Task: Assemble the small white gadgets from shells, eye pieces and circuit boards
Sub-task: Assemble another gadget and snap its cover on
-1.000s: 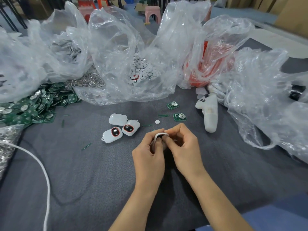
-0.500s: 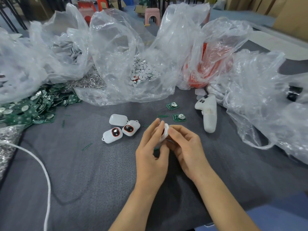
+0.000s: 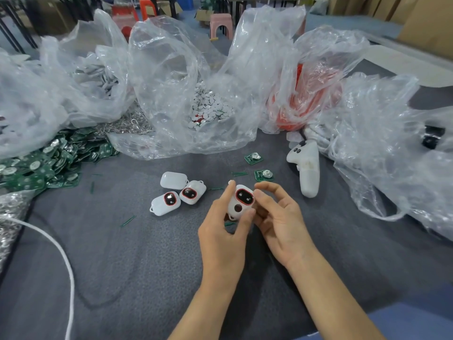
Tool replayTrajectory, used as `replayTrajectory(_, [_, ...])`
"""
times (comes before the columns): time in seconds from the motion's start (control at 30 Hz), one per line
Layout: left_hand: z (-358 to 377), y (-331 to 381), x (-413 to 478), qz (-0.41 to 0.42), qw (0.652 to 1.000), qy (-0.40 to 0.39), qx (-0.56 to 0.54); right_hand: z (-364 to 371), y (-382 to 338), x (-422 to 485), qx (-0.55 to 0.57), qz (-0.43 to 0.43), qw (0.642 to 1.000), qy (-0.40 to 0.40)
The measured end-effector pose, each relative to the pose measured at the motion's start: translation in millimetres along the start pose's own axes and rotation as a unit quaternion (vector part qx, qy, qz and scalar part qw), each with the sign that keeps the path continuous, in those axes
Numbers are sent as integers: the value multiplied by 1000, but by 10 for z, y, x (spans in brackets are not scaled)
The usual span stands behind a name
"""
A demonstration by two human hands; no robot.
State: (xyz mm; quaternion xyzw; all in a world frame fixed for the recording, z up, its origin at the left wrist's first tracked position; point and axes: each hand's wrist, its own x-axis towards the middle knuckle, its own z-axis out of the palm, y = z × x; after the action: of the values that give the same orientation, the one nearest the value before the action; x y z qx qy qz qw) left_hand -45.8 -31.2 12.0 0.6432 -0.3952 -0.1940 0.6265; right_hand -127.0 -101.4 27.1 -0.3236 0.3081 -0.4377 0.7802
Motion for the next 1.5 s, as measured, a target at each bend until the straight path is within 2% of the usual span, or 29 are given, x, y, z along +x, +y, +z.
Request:
replayTrajectory(0.13, [2,13,12,10,1000,7,7,14,-18,-20,-10,-8,1000,5])
replayTrajectory(0.2, [-1,21,19,41,999,8,24,47,-24,-39,-29,-23,999,3])
replayTrajectory(0.3, [14,21,16,108,990,0,91,147,-24,-119,-188,-108,976,32])
replayTrajectory(0.4, [4,-15,50,47,998,23,18,330,-42,-197,-328,-196,924,6])
replayTrajectory(0.5, [-49,-17,96,-4,992,42,-116,531,-242,8,-439,-186,876,-68])
replayTrajectory(0.63, [-64,89,130,-51,974,48,-217,742,-531,914,-595,-218,773,-2])
replayTrajectory(0.7, [-76,109,158,-86,957,55,-272,865,-574,1392,-647,-227,728,1])
replayTrajectory(0.8, [-95,123,194,-114,944,60,-302,1054,-467,1873,-715,-209,665,-49])
replayTrajectory(0.9, [-92,121,202,-120,938,56,-320,1189,-219,2103,-786,-176,583,-103])
replayTrajectory(0.93, [-92,119,207,-126,936,59,-324,1211,-140,2137,-805,-161,562,-105])
replayTrajectory(1.0, [-91,108,214,-133,934,66,-323,1198,-7,2155,-822,-157,541,-83])
replayTrajectory(1.17, [-60,91,205,-121,947,70,-290,989,310,2058,-773,-279,570,5])
replayTrajectory(1.3, [-34,42,202,-103,960,75,-249,894,338,2029,-742,-336,580,19])
replayTrajectory(1.37, [-34,22,200,-97,965,72,-234,888,296,1954,-702,-392,594,19])
replayTrajectory(1.4, [-40,17,198,-89,967,69,-227,893,278,1890,-668,-422,612,21])
replayTrajectory(1.5, [-43,27,178,-62,975,55,-206,801,208,1649,-539,-460,704,51])
